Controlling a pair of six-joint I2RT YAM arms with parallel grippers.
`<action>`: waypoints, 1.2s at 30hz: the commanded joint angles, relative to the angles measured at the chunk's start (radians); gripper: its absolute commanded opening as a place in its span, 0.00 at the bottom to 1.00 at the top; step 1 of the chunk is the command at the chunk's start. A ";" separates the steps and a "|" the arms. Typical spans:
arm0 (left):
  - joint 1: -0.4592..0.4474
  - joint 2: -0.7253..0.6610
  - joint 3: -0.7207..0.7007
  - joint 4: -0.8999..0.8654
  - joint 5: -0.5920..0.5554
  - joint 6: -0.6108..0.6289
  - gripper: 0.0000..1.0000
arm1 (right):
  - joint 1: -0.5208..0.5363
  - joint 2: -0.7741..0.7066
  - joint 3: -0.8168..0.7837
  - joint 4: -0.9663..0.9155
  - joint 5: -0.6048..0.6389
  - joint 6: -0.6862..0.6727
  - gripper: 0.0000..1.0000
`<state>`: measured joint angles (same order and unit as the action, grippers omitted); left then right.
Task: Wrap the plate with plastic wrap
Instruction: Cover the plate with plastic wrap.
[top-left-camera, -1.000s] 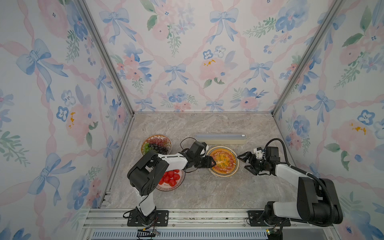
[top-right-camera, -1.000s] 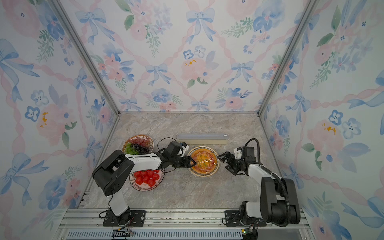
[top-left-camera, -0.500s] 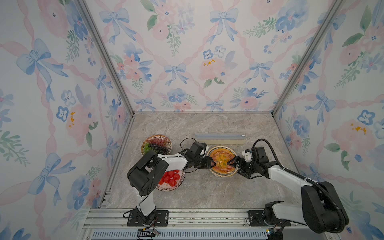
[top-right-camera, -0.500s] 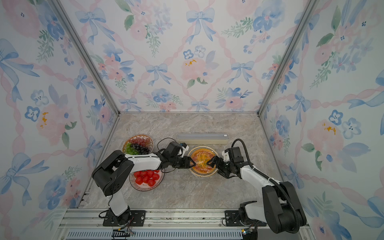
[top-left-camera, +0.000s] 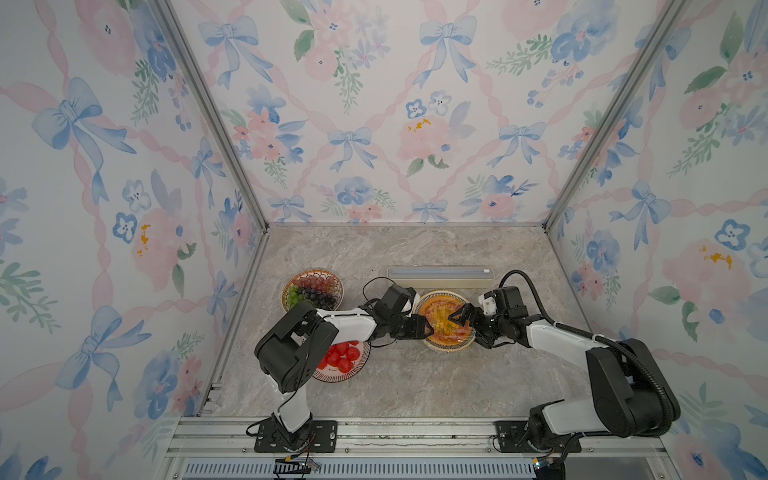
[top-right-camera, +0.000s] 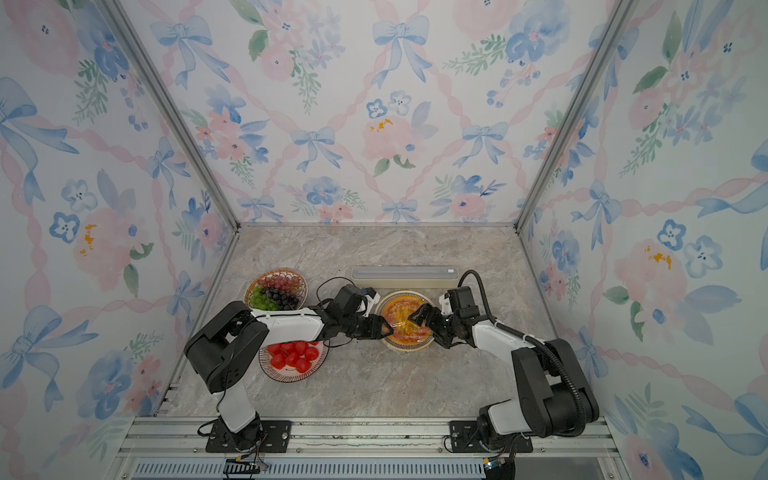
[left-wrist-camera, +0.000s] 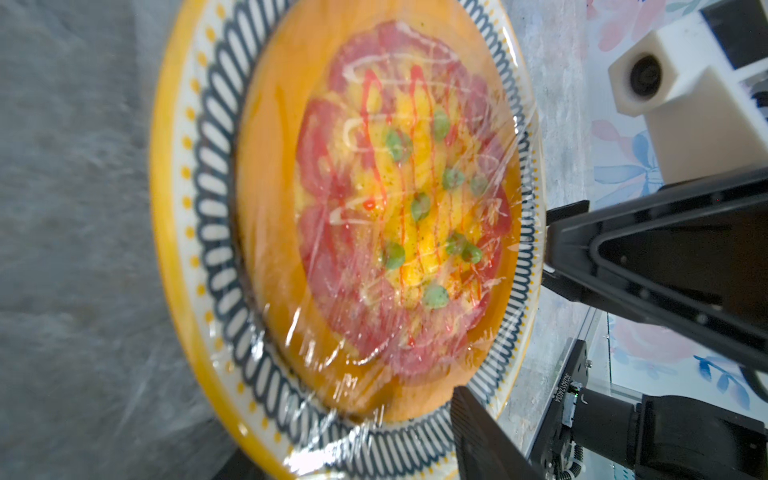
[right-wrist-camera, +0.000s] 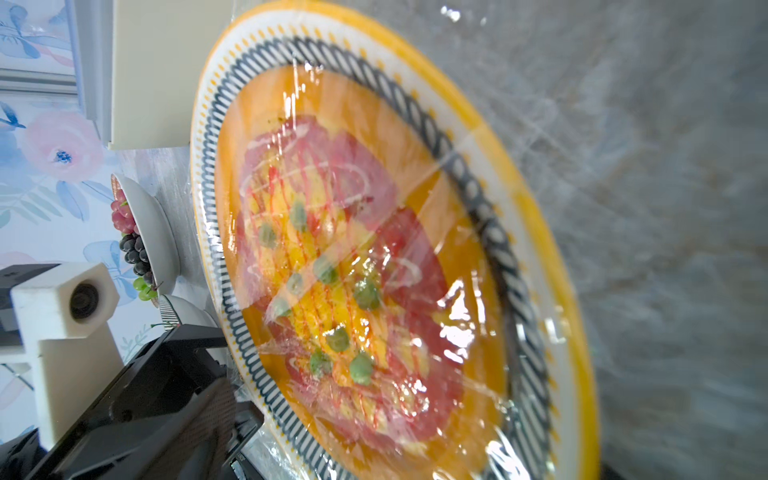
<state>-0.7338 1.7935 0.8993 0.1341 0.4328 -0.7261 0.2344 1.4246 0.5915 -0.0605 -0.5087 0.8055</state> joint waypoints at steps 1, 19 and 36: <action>0.004 -0.052 -0.021 0.021 -0.014 -0.001 0.63 | -0.073 -0.045 -0.031 -0.107 -0.005 -0.077 0.97; 0.106 -0.088 -0.023 0.013 -0.089 0.019 0.68 | -0.207 0.090 0.182 -0.169 0.027 -0.272 0.97; 0.124 -0.019 0.013 0.010 -0.058 0.030 0.68 | -0.050 0.222 0.153 0.136 -0.103 -0.016 0.97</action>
<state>-0.6102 1.7626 0.9264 0.1520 0.3634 -0.7105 0.1787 1.6367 0.7738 -0.0044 -0.5606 0.7147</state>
